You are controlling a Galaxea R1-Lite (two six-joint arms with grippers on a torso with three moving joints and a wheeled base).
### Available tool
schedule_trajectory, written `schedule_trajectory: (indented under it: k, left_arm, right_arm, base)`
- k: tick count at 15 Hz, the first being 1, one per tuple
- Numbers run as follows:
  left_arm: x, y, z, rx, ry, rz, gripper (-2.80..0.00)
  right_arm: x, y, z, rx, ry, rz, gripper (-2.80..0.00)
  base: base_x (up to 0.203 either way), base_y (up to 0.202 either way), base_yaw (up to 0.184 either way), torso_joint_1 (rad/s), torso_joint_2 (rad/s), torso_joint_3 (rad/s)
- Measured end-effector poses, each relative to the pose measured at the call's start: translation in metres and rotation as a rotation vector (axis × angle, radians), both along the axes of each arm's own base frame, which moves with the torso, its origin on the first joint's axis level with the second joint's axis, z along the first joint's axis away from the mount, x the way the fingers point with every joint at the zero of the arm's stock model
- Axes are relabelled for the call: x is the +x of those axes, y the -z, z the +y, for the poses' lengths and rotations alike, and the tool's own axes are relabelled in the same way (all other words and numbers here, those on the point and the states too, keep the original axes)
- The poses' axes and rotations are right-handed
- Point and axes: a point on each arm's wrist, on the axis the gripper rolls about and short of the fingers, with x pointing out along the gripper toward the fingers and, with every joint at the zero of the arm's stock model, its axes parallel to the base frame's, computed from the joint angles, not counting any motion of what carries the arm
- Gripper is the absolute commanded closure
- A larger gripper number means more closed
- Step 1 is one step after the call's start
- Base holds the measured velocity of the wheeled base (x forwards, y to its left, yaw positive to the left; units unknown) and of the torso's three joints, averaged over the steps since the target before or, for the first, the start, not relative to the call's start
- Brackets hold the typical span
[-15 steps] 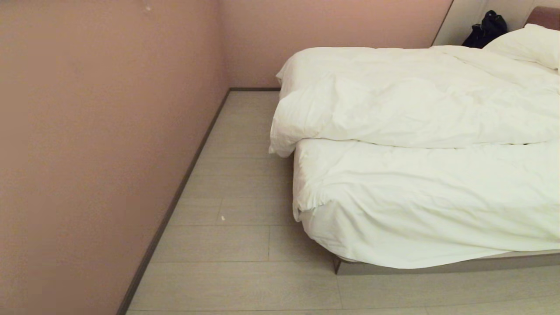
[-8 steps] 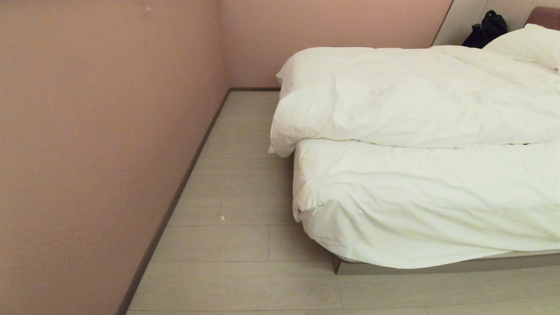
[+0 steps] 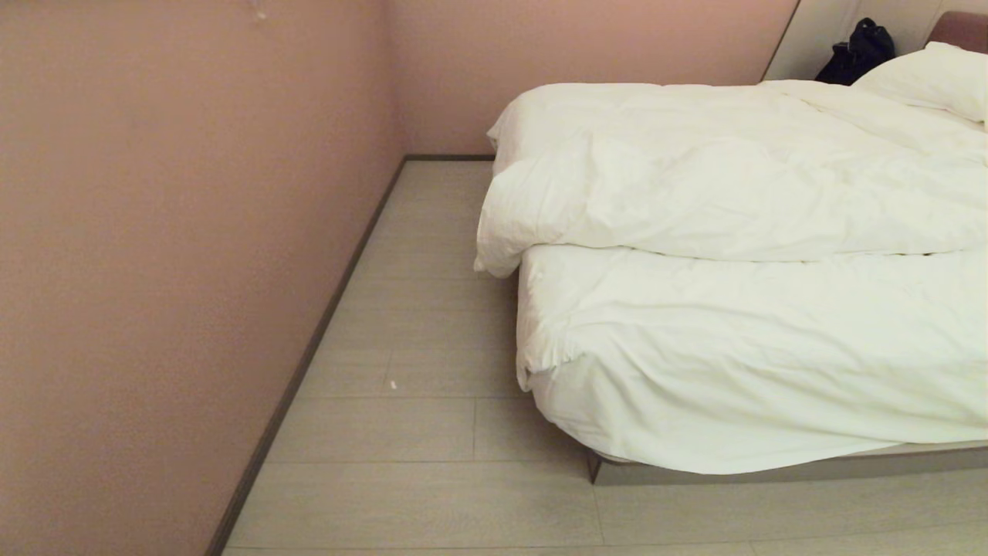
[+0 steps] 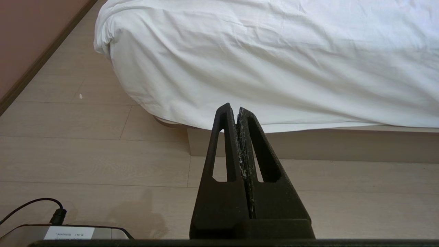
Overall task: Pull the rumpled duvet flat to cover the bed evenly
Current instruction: Hold the folded corner of the quilt
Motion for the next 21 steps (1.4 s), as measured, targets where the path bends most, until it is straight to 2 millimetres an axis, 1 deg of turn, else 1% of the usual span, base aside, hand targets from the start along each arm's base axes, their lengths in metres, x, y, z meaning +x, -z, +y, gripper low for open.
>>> schedule_trajectory:
  k: [21]
  left_arm:
    - [0.0, 0.0, 0.0, -0.001, 0.0, 0.0, 0.0]
  right_arm:
    - [0.0, 0.0, 0.0, 0.0, 0.0, 0.0, 0.0]
  base:
    - [0.0, 0.0, 0.0, 0.0, 0.0, 0.0]
